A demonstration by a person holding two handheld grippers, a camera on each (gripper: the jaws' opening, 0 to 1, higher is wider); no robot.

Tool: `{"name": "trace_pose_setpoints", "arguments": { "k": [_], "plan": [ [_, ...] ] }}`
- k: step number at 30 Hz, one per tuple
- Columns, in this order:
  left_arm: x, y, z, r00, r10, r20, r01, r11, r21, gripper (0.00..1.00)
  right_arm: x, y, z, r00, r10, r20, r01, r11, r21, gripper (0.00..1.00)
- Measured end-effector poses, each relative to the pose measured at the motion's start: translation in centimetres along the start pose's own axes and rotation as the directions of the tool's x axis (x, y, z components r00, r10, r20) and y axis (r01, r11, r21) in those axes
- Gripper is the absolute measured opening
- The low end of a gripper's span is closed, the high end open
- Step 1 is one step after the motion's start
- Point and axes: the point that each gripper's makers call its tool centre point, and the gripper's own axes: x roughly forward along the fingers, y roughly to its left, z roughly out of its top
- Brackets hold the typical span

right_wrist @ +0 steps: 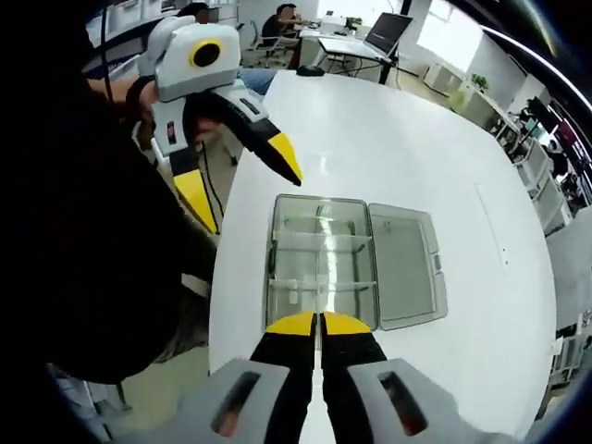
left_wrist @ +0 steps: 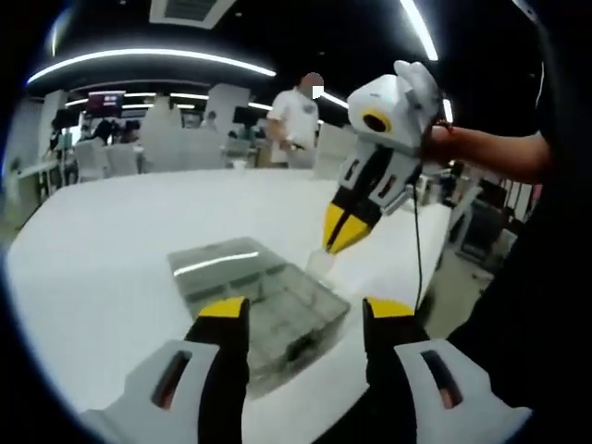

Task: Insert the divider into the dual guide fixture by aligning both edges with the guide slots and pushing it downward to the bottom, including one-sided entry, uneven engagement, binding, and posture correction.

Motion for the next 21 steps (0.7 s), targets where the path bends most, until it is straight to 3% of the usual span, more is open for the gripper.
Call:
{"name": "trace_pose_setpoints", "arguments": {
  "k": [14, 21],
  "plan": [
    [0.3, 1.4, -1.2, 0.999, 0.031, -0.037, -0.033, 0.998, -0.059, 0.76, 1.3, -0.9, -0.4, 0.999, 0.031, -0.034, -0.032, 0.999, -0.011, 0.0],
    [0.2, 2.3, -0.9, 0.998, 0.062, -0.014, -0.063, 0.996, -0.067, 0.85, 1.7, -1.1, -0.6, 0.998, 0.04, -0.043, -0.041, 0.999, -0.013, 0.0]
  ]
}}
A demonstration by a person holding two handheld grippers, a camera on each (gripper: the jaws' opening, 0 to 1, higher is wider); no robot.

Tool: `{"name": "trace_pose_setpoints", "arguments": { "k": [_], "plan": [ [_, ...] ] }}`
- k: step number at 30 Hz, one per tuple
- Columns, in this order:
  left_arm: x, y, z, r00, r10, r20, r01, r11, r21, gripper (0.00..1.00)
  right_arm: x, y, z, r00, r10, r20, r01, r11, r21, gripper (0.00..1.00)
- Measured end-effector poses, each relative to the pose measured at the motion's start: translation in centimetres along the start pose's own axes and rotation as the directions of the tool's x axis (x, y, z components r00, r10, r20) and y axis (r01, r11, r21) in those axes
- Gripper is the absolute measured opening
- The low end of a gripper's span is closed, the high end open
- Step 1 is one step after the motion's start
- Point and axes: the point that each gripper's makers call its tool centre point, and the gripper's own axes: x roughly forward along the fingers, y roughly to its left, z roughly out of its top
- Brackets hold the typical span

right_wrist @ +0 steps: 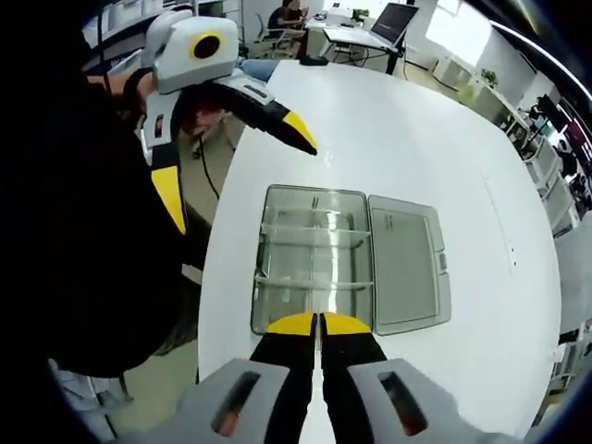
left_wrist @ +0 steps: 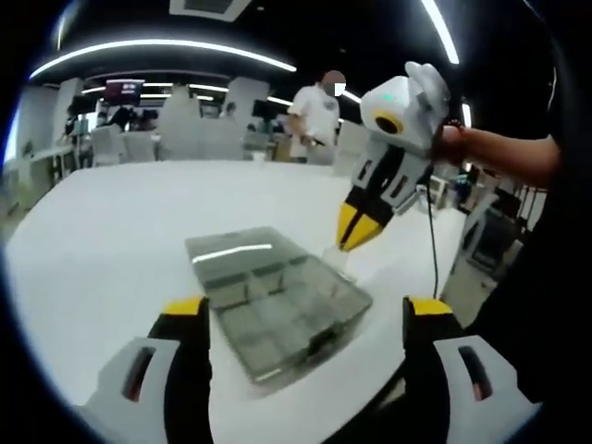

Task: Insert the divider into the dual guide fixture by aligning both edges with the guide slots and pushing it downward to the bottom, including one-sided entry, uneven engagement, binding, and posture correction.

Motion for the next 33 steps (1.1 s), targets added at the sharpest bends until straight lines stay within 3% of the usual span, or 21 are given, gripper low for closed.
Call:
{"name": "trace_pose_setpoints", "arguments": {
  "k": [13, 33],
  "plan": [
    [0.0, 0.7, -0.1, 0.999, 0.031, -0.004, -0.031, 0.999, -0.008, 0.83, 0.4, 0.0, 0.0, 1.0, 0.026, -0.002, -0.026, 1.0, -0.011, 0.0],
    [0.6, 1.1, -0.2, 1.0, 0.024, -0.012, -0.024, 1.0, -0.017, 0.83, -0.1, 0.1, 0.6, 0.999, 0.045, 0.023, -0.045, 0.999, 0.001, 0.0]
  ]
}}
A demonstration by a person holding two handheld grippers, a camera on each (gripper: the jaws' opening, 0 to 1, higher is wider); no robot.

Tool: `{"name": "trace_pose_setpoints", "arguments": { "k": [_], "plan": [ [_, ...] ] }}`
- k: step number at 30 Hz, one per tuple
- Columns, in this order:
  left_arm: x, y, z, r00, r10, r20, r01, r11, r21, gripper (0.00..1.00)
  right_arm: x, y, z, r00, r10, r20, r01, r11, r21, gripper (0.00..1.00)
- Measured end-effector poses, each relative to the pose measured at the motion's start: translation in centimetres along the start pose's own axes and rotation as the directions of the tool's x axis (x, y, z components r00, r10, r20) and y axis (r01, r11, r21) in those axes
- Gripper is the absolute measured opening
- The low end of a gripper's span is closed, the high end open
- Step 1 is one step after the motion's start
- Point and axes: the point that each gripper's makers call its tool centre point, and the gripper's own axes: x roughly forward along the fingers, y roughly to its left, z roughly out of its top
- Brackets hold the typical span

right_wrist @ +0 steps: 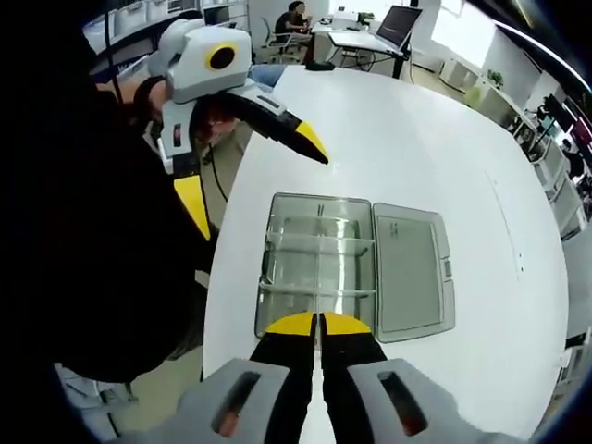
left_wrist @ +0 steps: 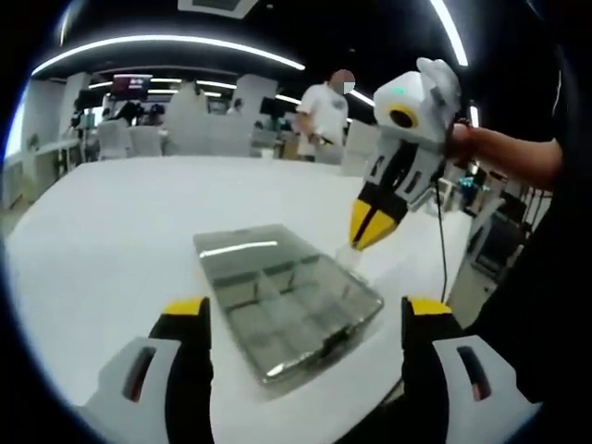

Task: Insert the divider into the dual guide fixture by aligning both edges with the guide slots and pushing it downward to the bottom, including one-sided entry, uneven engagement, binding, and posture correction.

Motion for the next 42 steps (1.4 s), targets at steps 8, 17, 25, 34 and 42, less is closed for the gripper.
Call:
{"name": "trace_pose_setpoints", "arguments": {
  "k": [8, 17, 25, 34, 42],
  "plan": [
    [0.0, 0.1, -0.2, 1.0, 0.004, -0.005, -0.004, 1.0, -0.006, 0.82, 0.2, 0.2, 0.2, 1.0, 0.024, 0.007, -0.024, 1.0, 0.004, 0.0],
    [0.1, 0.3, -0.3, 1.0, 0.005, -0.015, -0.005, 1.0, -0.006, 0.82, 0.0, 0.1, -0.2, 0.999, 0.034, -0.008, -0.034, 0.999, 0.008, 0.0],
    [0.4, 0.2, -0.1, 1.0, -0.004, -0.014, 0.004, 1.0, -0.006, 0.82, 0.3, 0.0, -0.1, 0.999, 0.041, -0.011, -0.041, 0.999, 0.01, 0.0],
    [0.3, 0.6, -0.1, 1.0, 0.007, -0.01, -0.008, 1.0, -0.011, 0.82, 0.9, -0.1, -0.3, 0.998, 0.055, -0.034, -0.055, 0.998, 0.012, 0.0],
    [0.0, 1.1, -0.1, 1.0, 0.025, -0.003, -0.025, 1.0, -0.019, 0.82, 1.8, -0.2, -0.8, 0.996, 0.081, -0.039, -0.079, 0.996, 0.05, 0.0]
  ]
}}
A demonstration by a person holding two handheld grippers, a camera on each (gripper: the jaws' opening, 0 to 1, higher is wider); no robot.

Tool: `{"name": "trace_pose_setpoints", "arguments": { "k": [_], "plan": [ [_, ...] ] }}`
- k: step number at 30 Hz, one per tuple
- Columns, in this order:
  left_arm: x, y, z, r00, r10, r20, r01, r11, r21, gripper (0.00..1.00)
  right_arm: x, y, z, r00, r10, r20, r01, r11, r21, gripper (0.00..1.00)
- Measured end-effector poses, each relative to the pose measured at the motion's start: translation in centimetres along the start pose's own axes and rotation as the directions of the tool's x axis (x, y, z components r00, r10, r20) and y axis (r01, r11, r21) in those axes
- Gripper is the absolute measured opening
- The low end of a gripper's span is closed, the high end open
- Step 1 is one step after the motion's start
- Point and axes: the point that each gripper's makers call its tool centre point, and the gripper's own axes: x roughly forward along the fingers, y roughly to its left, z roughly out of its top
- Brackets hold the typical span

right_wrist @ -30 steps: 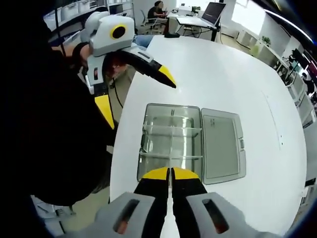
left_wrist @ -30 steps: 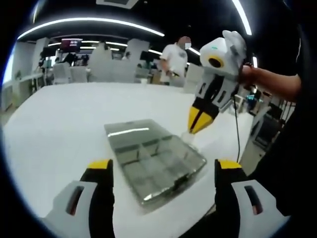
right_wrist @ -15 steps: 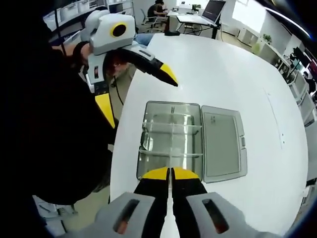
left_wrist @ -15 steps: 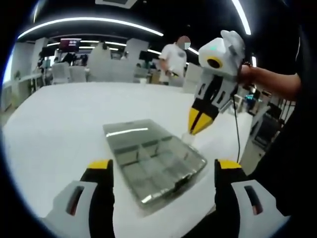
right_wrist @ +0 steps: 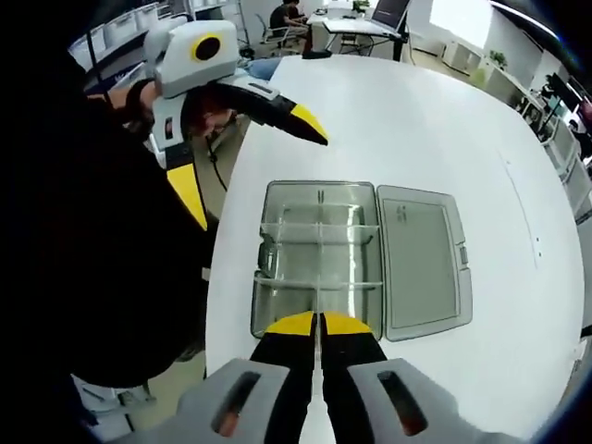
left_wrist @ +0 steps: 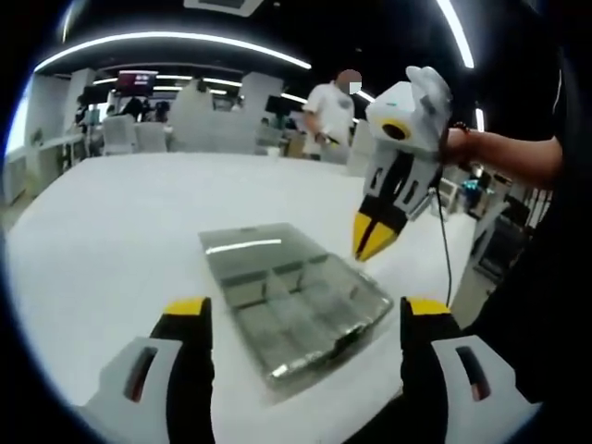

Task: Insert the divider into the dual guide fixture by aligning both edges with the guide slots and pushing it downward to the bottom, including one-sided entry, uneven engagement, binding, and posture correction.

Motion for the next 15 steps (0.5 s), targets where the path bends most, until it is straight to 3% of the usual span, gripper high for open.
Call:
{"name": "trace_pose_setpoints", "arguments": {
  "k": [6, 15],
  "plan": [
    [0.0, 0.3, 0.1, 1.0, 0.007, 0.0, -0.007, 1.0, -0.005, 0.82, 0.8, -0.1, -0.7, 1.0, 0.025, -0.015, -0.025, 0.999, 0.038, 0.0],
    [-0.3, 0.5, 0.0, 1.0, 0.014, 0.0, -0.014, 1.0, -0.005, 0.82, 1.5, 0.1, -1.0, 0.999, 0.033, -0.037, -0.033, 0.999, 0.019, 0.0]
  ]
}}
